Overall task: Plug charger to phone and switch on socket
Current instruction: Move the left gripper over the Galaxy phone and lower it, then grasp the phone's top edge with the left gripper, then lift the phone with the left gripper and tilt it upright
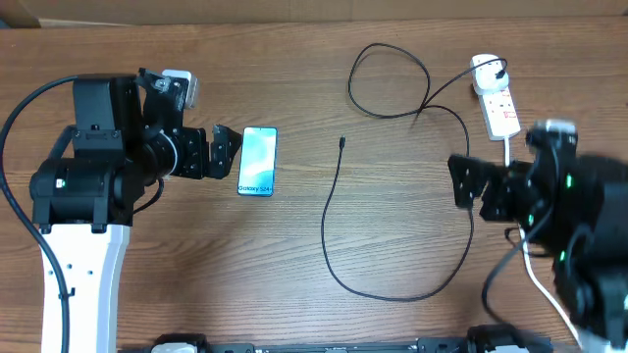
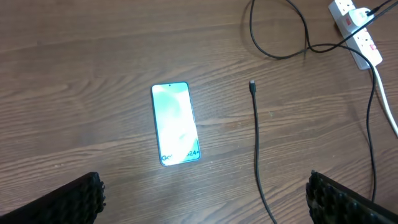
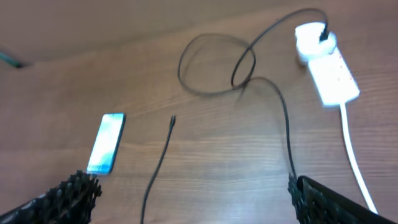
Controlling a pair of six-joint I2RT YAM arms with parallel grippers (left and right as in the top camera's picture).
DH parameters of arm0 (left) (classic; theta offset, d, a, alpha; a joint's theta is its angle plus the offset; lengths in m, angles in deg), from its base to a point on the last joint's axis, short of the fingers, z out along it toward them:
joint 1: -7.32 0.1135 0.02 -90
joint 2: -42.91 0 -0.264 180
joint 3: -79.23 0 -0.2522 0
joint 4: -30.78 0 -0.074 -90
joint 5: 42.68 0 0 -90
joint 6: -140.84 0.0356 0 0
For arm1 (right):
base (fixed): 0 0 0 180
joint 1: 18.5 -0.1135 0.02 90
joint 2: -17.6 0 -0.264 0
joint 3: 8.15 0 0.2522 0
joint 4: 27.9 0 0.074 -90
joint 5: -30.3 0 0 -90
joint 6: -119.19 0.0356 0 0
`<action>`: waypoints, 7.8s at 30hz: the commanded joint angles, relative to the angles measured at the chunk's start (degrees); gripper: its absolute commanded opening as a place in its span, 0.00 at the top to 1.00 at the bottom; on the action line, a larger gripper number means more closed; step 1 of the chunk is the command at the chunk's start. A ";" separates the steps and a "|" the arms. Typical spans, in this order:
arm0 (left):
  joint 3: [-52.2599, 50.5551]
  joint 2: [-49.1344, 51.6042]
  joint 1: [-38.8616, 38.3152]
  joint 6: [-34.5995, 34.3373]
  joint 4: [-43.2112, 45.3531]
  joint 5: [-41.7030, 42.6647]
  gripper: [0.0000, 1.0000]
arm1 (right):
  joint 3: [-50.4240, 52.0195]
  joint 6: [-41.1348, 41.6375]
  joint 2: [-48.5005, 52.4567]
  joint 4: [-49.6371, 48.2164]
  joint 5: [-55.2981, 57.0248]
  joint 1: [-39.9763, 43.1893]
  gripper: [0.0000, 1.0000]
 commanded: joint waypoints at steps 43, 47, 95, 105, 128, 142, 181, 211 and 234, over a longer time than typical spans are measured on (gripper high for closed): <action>1.95 40.68 -12.00 -8.28 11.34 -17.84 0.00 | -9.25 -0.28 20.90 8.70 -8.46 -0.31 0.00; 1.95 42.73 -12.61 -8.37 12.63 -19.23 0.00 | -9.25 -0.28 20.90 8.76 -8.46 -0.31 0.00; 1.95 49.77 -13.97 -22.82 13.75 -21.07 0.31 | -8.07 -0.22 21.73 9.57 -8.07 -0.31 0.00; 1.95 49.77 -13.62 -30.60 10.84 -21.00 0.32 | -8.07 -0.22 21.75 9.31 -8.07 -0.31 0.00; 1.95 49.77 -5.64 -45.44 7.19 -3.63 0.58 | -8.07 0.00 23.85 7.76 -10.47 -0.31 0.00; 1.95 49.77 -5.40 -44.83 7.13 -6.34 0.59 | -8.07 -0.02 27.41 7.78 -11.93 -0.31 0.00; 19.74 49.75 -5.40 -38.69 -5.84 -11.43 0.77 | -8.07 -0.04 27.41 7.63 -11.87 -0.31 0.00; 19.74 49.75 -5.40 -55.45 -19.28 27.02 0.96 | -8.07 -0.04 27.41 7.63 -11.87 -0.31 0.00; 19.74 49.75 -5.40 -54.77 -23.23 63.39 0.96 | -8.07 -0.02 27.41 7.63 -11.50 -0.31 0.00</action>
